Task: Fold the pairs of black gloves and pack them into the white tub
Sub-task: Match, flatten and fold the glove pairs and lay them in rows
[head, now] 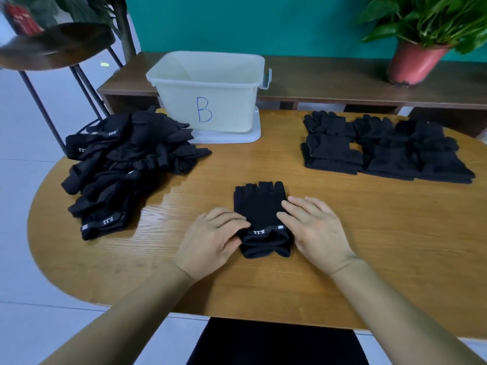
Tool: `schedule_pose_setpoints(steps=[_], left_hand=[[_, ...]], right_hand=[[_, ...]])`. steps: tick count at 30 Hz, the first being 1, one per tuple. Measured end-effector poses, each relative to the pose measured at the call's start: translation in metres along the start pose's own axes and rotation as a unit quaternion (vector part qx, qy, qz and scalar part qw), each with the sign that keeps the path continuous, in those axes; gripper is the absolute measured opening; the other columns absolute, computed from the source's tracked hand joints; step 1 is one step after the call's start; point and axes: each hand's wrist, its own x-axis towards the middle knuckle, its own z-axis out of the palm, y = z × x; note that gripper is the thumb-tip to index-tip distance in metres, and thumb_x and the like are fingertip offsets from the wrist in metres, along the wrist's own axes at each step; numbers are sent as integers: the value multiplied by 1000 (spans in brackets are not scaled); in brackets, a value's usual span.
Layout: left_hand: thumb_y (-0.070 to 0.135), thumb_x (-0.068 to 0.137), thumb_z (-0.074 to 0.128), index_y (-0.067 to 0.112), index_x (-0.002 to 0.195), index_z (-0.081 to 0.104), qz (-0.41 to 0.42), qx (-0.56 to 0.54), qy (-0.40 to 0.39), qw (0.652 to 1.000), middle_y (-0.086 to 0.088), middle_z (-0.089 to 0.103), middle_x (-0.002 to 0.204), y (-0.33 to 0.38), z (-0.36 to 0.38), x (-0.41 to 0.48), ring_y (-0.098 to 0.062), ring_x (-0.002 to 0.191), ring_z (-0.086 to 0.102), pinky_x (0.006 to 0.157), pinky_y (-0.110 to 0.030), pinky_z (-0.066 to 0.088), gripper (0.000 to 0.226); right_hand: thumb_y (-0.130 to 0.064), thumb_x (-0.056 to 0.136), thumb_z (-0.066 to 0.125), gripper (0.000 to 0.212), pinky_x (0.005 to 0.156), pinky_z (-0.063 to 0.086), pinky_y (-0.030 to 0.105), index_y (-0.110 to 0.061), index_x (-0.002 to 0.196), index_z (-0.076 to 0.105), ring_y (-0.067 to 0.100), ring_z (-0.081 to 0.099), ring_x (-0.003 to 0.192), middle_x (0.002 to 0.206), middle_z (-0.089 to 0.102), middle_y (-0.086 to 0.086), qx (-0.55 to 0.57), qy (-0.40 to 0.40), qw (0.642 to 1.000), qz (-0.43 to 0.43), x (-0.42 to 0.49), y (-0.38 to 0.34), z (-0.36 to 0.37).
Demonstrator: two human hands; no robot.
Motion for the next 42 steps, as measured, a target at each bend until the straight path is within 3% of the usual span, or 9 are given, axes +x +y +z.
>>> schedule_pose_setpoints(steps=[12,14,17,20,22,25,27,30,42], left_hand=[[24,85,53,25,102,72,22,30,14,999,11,68,100,10,5,-3,-11,95,59,86,-32,41,25],[25,85,52,27,105,70,0,13,-17,1000,13,67,102,10,4,-3,-9,97,59,84,-35,47,27],[24,81,52,34,112,67,-80,-92,-42,992,20,62,106,7,-1,-6,-4,96,57,83,-34,50,36],[24,81,47,31,121,65,-227,-235,-3,945,14,65,118,5,-13,7,-6,110,60,95,-37,51,44],[26,88,42,20,135,59,-258,-190,4,947,3,60,136,9,-17,27,-14,130,51,113,-37,39,51],[23,105,36,9,154,31,-207,-68,-56,974,-6,29,161,28,-7,55,-18,151,18,123,-29,5,51],[30,108,24,9,158,7,-183,1,-134,974,-5,4,166,36,9,59,-15,153,-4,123,-30,-9,57],[52,94,-9,11,155,-14,-175,83,-213,958,-5,-19,164,33,24,50,-15,149,-24,121,-33,-17,73],[64,77,-24,17,148,-26,-177,133,-215,951,-2,-23,162,18,25,42,-14,147,-27,120,-40,-20,84]], right_hand=[[-9,87,45,32,101,41,41,-12,95,76,30,65,112,114,71,12,-6,28,1000,-2,-9,-4,2],[-7,83,56,26,102,43,42,-13,98,76,30,64,115,117,70,13,-6,15,1000,-7,-7,-5,-1],[-2,68,73,35,100,46,40,-15,100,77,27,65,113,117,71,9,50,8,998,26,-9,-6,-10],[-12,78,51,34,97,46,36,-15,98,78,19,67,107,105,75,0,138,103,976,137,-6,-9,-26],[-10,82,48,34,95,43,34,-14,99,77,19,68,105,98,75,-2,150,129,960,198,9,-9,-34],[-14,97,53,36,114,23,33,-14,133,61,18,47,135,137,59,2,103,-12,971,213,41,-14,-31],[-29,107,32,49,122,-1,32,-18,154,25,11,8,151,162,17,-1,103,-157,967,171,49,-21,-20],[-43,106,10,58,122,-10,32,-21,156,-6,6,-20,147,162,-17,-5,126,-299,933,153,40,-26,-3],[-65,89,-6,75,122,-11,38,-26,152,-18,3,-26,144,159,-24,-11,113,-306,928,178,23,-11,8]])
